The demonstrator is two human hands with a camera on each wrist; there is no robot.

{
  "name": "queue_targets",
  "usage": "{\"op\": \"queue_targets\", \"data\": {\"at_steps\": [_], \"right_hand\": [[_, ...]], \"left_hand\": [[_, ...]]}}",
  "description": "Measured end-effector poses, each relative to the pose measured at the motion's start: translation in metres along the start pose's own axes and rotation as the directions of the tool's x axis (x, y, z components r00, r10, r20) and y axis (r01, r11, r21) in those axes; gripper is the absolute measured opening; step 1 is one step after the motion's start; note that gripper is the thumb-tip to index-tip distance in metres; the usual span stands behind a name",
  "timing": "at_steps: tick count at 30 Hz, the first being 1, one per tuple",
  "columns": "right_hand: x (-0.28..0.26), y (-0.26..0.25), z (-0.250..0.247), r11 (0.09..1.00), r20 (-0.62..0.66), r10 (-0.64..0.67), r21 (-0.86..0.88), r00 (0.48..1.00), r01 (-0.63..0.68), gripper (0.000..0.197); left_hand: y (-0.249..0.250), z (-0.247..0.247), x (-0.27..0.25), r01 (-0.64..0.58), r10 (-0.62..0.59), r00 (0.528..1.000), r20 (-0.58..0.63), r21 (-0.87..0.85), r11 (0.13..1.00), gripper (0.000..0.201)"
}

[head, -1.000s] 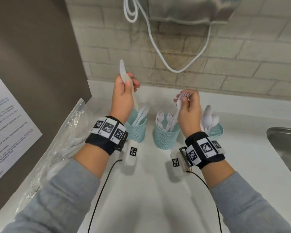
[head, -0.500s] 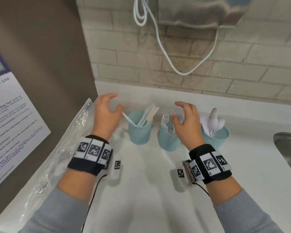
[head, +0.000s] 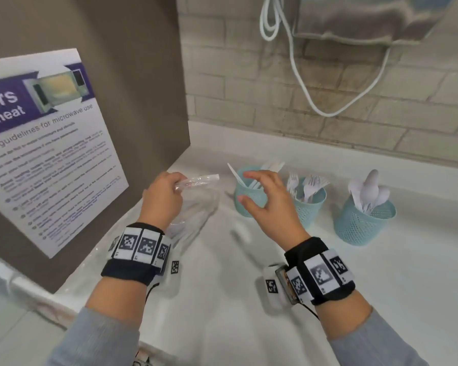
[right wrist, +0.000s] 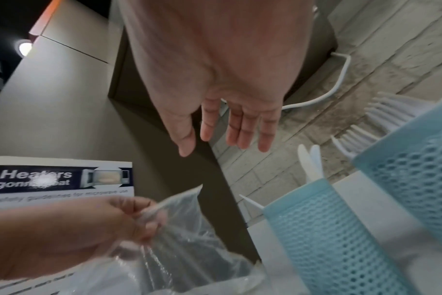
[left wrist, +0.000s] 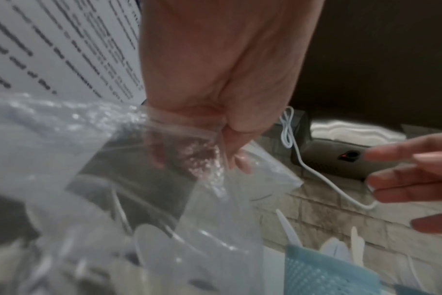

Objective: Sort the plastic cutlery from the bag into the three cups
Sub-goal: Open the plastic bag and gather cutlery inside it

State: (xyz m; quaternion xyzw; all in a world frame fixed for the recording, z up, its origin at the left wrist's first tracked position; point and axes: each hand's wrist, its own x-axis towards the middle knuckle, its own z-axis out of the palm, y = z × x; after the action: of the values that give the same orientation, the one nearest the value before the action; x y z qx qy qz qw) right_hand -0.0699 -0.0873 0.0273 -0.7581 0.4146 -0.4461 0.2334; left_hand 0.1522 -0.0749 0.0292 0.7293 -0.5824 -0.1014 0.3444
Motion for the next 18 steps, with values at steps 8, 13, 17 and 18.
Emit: {"op": "queue_targets", "data": {"at_steps": [8, 13, 17, 18], "right_hand": [[-0.008, -0.035, 0.001, 0.988, 0.068, 0.029, 0.152, 0.997, -0.039, 0.017], [-0.025, -0.025, -0.051, 0.97, -0.063, 0.175, 0.18, 0.983, -0.162, 0.022], [-0.053, -0.004, -0.094, 0.949, -0.179, 0.301, 0.149, 0.937, -0.276, 0.022], [-0.06, 0.003, -0.105, 0.939, -0.22, 0.337, 0.147, 0.916, -0.31, 0.019]], "left_hand": [[0.048, -0.01, -0.035, -0.341, 0.384, 0.908, 0.17, -0.237, 0.91, 0.013], [0.074, 0.002, -0.046, -0.282, 0.402, 0.872, 0.278, -0.385, 0.879, 0.017], [0.072, 0.016, -0.041, -0.311, 0.414, 0.828, 0.378, -0.307, 0.9, 0.011], [0.069, 0.019, -0.038, -0.315, 0.405, 0.823, 0.398, -0.274, 0.909, 0.013]]}}
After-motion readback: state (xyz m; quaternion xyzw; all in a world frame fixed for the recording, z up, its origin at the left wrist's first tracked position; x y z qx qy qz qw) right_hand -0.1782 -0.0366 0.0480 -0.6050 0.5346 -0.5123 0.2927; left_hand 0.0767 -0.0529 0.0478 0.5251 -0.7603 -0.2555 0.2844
